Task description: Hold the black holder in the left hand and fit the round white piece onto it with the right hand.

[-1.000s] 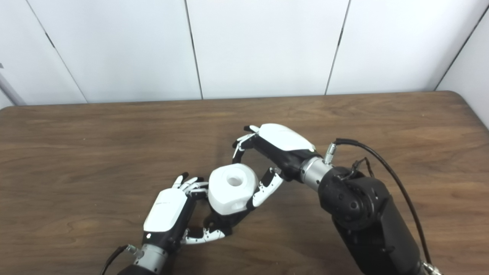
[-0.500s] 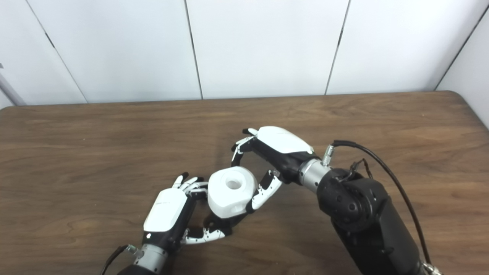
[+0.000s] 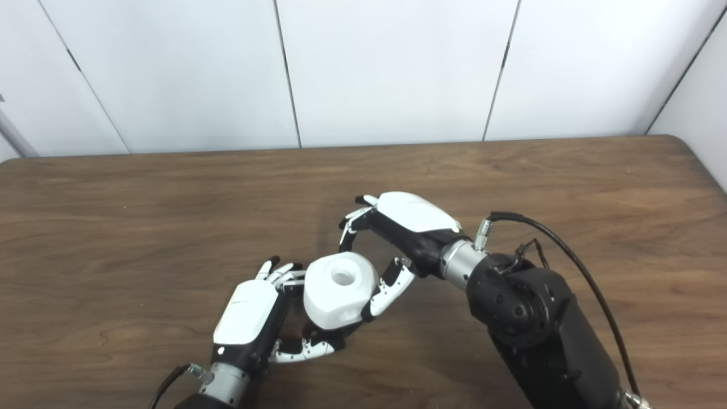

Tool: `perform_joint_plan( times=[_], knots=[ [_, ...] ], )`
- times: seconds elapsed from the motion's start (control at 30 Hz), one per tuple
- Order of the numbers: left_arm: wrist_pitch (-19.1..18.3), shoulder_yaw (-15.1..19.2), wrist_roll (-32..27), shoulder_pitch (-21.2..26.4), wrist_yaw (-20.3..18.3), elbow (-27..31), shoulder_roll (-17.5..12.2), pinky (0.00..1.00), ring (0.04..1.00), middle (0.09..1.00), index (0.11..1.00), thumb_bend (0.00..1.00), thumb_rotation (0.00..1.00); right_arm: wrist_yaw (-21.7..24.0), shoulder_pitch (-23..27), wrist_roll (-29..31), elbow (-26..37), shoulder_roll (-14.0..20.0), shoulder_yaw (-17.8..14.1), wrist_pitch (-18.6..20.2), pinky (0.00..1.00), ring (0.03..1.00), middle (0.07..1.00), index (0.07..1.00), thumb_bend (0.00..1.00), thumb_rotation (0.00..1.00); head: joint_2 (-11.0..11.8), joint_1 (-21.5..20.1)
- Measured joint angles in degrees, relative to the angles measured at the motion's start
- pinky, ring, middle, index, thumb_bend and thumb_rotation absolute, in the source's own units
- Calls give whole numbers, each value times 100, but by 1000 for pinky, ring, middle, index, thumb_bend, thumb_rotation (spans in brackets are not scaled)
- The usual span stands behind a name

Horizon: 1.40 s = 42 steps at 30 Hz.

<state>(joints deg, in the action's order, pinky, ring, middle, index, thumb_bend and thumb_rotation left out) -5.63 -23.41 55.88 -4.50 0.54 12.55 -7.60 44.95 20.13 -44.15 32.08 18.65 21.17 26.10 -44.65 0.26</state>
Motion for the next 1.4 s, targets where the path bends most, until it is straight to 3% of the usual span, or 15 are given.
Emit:
perform_joint_plan(
  times=[1.03, 1.07, 1.13, 1.4],
  knots=[
    [0, -11, 0, 3, 8, -3, 5, 1000, 887, 783, 487, 520, 47, -45, -154, -82, -3, 20, 34, -185, 1000, 977, 835, 490, 525, 149, -9, 18],
    [-4, -11, 0, 2, 7, -3, 6, 1000, 887, 783, 487, 520, 47, -45, -154, -95, -3, 19, 34, -192, 1000, 976, 835, 534, 755, 188, -9, 18],
    [-5, -11, 0, 2, 7, -3, 8, 1000, 887, 783, 487, 520, 46, -47, -154, -114, -3, 20, 33, -202, 1000, 976, 838, 586, 950, 239, -9, 18],
    [2, -15, 0, 9, 10, -6, 7, 1000, 888, 783, 487, 520, 46, -50, -166, -237, -25, 25, 34, -224, 1000, 983, 867, 665, 1000, 341, 0, 9]
  ],
)
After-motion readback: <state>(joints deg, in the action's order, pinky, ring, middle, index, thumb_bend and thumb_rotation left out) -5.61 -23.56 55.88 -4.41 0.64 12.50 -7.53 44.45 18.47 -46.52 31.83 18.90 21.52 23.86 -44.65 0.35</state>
